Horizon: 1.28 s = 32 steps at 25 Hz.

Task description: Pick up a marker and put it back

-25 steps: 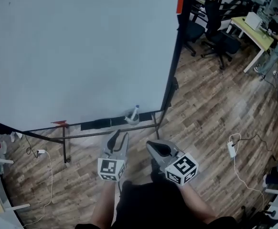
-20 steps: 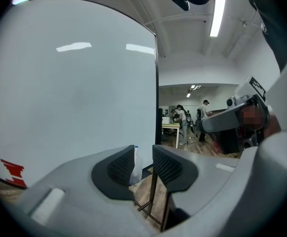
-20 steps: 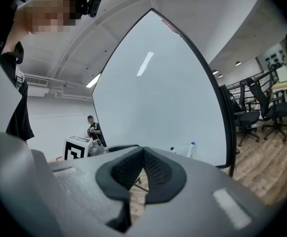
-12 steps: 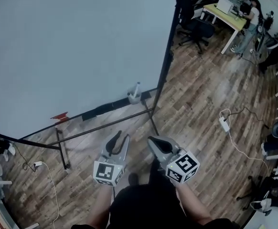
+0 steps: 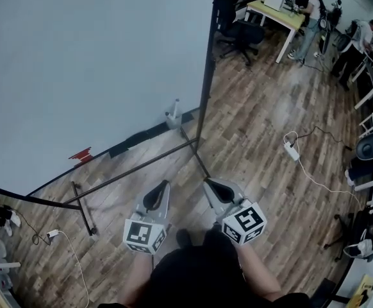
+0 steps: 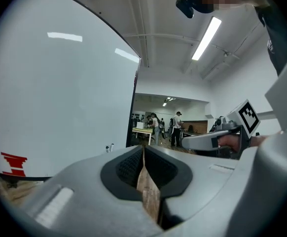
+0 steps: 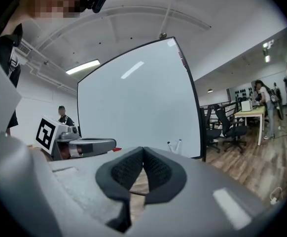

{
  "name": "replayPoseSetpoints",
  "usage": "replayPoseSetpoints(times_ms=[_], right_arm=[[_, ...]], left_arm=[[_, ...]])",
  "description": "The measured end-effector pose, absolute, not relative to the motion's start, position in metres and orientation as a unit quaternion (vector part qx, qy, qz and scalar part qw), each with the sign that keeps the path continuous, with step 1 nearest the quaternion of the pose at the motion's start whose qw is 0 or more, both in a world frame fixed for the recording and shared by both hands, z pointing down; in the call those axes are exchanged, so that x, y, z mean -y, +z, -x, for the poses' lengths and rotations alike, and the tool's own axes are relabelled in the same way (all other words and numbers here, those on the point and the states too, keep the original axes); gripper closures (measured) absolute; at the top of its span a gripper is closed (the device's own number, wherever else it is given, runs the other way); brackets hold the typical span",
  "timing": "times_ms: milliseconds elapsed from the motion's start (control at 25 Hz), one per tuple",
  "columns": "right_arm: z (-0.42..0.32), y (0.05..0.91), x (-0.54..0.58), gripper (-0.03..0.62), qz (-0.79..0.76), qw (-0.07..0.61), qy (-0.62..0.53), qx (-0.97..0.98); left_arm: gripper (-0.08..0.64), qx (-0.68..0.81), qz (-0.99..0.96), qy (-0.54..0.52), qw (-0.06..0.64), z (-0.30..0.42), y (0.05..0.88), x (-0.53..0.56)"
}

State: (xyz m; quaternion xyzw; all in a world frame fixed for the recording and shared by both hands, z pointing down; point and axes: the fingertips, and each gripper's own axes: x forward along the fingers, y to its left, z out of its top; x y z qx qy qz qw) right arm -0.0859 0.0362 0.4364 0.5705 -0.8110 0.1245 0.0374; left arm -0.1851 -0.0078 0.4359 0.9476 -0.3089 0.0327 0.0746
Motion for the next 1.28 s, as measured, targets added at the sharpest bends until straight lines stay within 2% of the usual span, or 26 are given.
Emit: replayPoseSetpoints(times_ms=[640, 1280], right_arm=[[0.087, 0.426, -0.087, 0.589, -0.581, 0.04, 0.104, 0.806], [0.087, 0.423, -0.088, 0.589, -0.579, 0.038, 0.112, 0.807]], left_arm=[[0.546, 0.278, -0.957, 0.027, 0.076, 0.173, 0.423, -0.047], [0.546, 0.286, -0.955, 0.025, 0.074, 0.176, 0.416, -0.044]])
